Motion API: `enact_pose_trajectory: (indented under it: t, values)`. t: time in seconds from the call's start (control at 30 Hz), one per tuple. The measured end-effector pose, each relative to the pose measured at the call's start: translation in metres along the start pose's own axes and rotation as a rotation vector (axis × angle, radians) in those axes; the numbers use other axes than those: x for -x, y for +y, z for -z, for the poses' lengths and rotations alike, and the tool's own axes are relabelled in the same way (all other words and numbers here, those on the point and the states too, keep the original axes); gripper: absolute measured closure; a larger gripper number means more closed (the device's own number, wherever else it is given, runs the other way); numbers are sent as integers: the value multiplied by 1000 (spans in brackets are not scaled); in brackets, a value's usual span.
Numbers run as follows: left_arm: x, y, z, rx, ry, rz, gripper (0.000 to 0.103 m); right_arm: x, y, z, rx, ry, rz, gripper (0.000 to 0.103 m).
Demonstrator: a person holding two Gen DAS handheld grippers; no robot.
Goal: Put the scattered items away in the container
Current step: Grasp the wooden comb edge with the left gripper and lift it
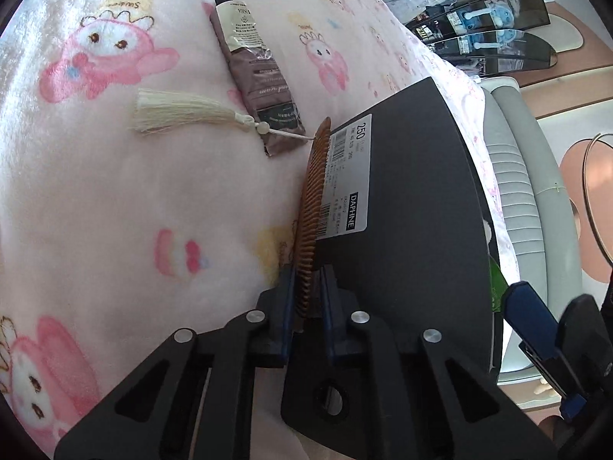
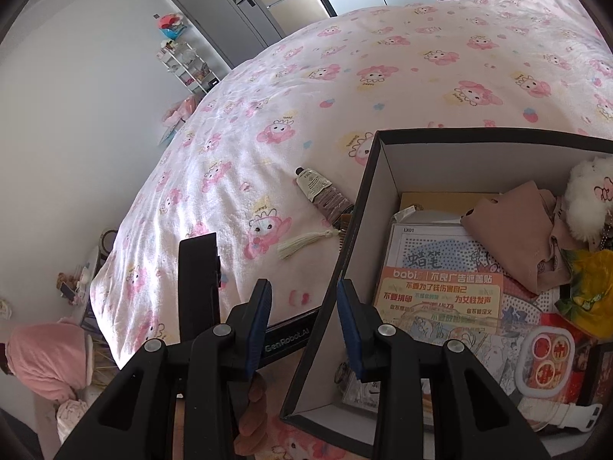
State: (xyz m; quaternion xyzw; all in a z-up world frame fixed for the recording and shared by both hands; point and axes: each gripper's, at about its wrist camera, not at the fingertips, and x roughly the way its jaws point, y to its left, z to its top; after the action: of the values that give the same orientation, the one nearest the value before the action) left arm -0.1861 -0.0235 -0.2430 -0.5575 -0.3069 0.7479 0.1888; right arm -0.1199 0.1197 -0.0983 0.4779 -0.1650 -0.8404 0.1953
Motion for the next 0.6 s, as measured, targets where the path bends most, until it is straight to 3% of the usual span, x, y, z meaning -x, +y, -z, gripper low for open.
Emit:
enact_pose_trajectory:
  t: [0.3, 0.47, 0.6]
  values:
    - [78, -3, 55, 23, -132, -4, 99, 49, 6, 49, 1, -37, -39, 71]
    - [103, 5, 101, 76, -141, -12, 99, 67, 5, 89, 9, -9, -60, 71]
    - [100, 12, 133, 125, -109, 1, 99, 53, 0, 117, 24, 65, -54, 71]
